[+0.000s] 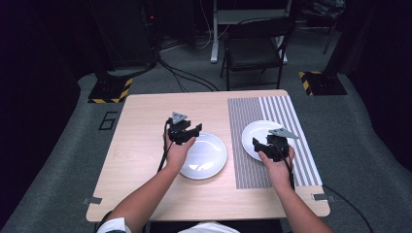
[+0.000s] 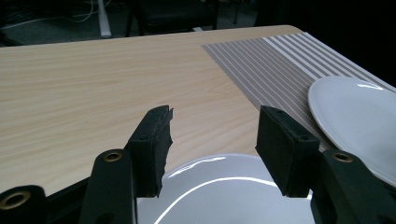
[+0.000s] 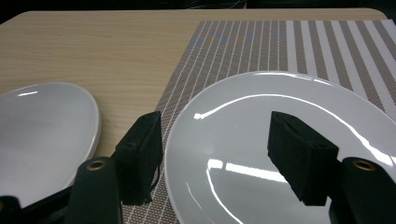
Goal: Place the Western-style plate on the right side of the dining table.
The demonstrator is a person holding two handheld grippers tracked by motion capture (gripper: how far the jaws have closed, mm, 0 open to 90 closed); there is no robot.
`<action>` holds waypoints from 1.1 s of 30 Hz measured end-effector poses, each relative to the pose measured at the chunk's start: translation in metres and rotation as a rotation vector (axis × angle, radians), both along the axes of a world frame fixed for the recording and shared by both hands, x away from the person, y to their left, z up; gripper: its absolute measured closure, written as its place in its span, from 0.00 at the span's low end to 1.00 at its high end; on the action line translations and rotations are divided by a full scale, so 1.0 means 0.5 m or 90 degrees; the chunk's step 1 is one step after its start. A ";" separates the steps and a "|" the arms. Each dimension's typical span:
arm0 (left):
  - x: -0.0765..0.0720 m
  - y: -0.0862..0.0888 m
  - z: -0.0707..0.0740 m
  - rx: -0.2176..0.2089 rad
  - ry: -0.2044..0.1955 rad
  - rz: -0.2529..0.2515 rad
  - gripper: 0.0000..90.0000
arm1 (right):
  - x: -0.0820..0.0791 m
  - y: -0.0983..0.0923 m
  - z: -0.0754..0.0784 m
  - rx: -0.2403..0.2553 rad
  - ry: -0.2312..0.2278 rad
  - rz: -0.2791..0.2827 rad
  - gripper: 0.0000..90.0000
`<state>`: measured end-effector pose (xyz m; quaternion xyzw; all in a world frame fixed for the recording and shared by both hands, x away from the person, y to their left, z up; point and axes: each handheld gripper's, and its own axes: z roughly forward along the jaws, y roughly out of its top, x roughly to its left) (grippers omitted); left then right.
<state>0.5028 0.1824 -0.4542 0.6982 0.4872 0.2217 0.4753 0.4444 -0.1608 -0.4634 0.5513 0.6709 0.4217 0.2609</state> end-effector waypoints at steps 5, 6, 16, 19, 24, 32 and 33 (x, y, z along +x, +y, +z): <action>-0.015 0.055 0.002 -0.001 -0.002 0.028 0.49 | -0.006 0.018 0.004 -0.011 -0.007 0.025 0.39; -0.017 0.065 0.001 0.002 -0.002 0.031 0.49 | -0.006 0.021 0.005 -0.010 -0.006 0.031 0.39; -0.050 0.153 -0.015 0.015 0.016 0.076 0.48 | -0.023 0.063 0.006 0.002 -0.008 0.082 0.39; -0.059 0.173 -0.023 0.022 0.019 0.086 0.48 | -0.028 0.079 -0.004 0.002 -0.001 0.106 0.38; -0.070 0.203 -0.044 0.036 0.030 0.095 0.48 | -0.035 0.098 -0.022 -0.022 0.003 0.134 0.38; -0.069 0.223 -0.089 0.048 0.077 0.081 0.48 | -0.044 0.120 -0.059 -0.034 0.024 0.169 0.38; -0.068 0.223 -0.094 0.050 0.081 0.082 0.48 | -0.046 0.123 -0.064 -0.036 0.027 0.176 0.38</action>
